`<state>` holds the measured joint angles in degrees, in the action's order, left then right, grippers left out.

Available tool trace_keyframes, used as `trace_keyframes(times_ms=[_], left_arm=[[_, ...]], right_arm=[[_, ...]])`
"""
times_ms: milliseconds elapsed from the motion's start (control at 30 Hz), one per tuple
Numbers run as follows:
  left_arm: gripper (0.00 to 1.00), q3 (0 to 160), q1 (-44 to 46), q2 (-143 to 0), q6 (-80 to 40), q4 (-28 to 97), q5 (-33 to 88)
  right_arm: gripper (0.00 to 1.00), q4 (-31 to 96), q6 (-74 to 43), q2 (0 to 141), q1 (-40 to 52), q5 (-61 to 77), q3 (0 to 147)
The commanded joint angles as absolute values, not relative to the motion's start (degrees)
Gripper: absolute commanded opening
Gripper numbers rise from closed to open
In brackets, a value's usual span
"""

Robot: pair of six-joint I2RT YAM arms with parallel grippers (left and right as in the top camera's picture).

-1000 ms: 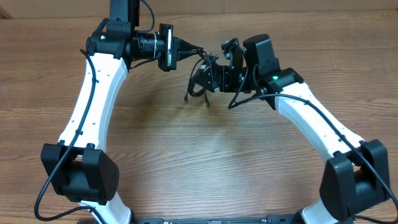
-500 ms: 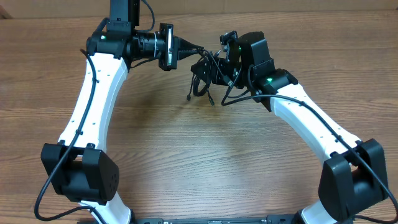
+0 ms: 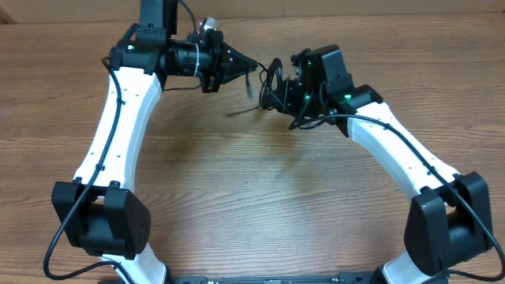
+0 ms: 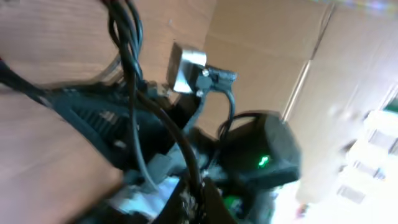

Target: Untangle cables

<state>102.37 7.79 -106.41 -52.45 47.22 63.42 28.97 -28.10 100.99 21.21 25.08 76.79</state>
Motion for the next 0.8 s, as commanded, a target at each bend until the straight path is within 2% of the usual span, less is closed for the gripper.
trace_keyframes(times_ms=[0, 133, 200, 300, 467, 500, 533, 567, 600, 633, 767], left_arm=[[0.04, 103.1, 6.0, -106.1, -22.8, 50.2, 64.1], [0.04, 103.1, 6.7, -106.1, -1.5, 58.4, 55.1], [0.04, 103.1, 7.9, -106.1, 6.8, 64.1, 45.3], [0.05, 102.4, 10.4, -106.3, 12.6, 69.8, 34.7], [0.04, 102.3, 13.8, -106.9, 16.3, 73.7, 34.1], [0.05, 102.3, 14.5, -107.0, 16.3, 73.9, 34.0], [0.07, 102.3, 15.5, -107.4, 15.3, 73.9, 33.8], [0.07, 102.3, 15.9, -107.5, 14.7, 73.9, 33.5], [0.07, 102.1, 16.4, -107.8, 13.0, 73.8, 31.9], [0.06, 101.9, 17.0, -108.0, 11.4, 73.9, 29.4], [0.04, 100.0, 18.7, -108.7, 8.1, 73.1, 24.5]], right_arm=[[0.11, 35.1, -22.0, 97.2, 18.9, 25.4, 77.3], [0.11, 42.9, -15.8, 95.1, 18.6, 27.3, 77.3], [0.11, 45.7, -12.8, 94.8, 18.6, 27.2, 77.3], [0.11, 48.0, -8.9, 94.8, 18.6, 27.4, 77.3], [0.11, 47.5, -8.7, 94.8, 18.6, 28.2, 77.3], [0.15, 47.7, -8.7, 94.8, 18.6, 28.1, 77.3], [0.22, 48.1, -8.8, 94.8, 18.3, 27.9, 77.3], [0.39, 48.4, -9.3, 94.8, 18.0, 27.3, 77.3], [0.51, 49.2, -11.0, 94.8, 17.4, 25.7, 77.3], [0.55, 50.2, -12.7, 94.8, 16.3, 23.9, 77.3], [0.59, 52.6, -15.1, 94.8, 11.2, 22.8, 77.3]])
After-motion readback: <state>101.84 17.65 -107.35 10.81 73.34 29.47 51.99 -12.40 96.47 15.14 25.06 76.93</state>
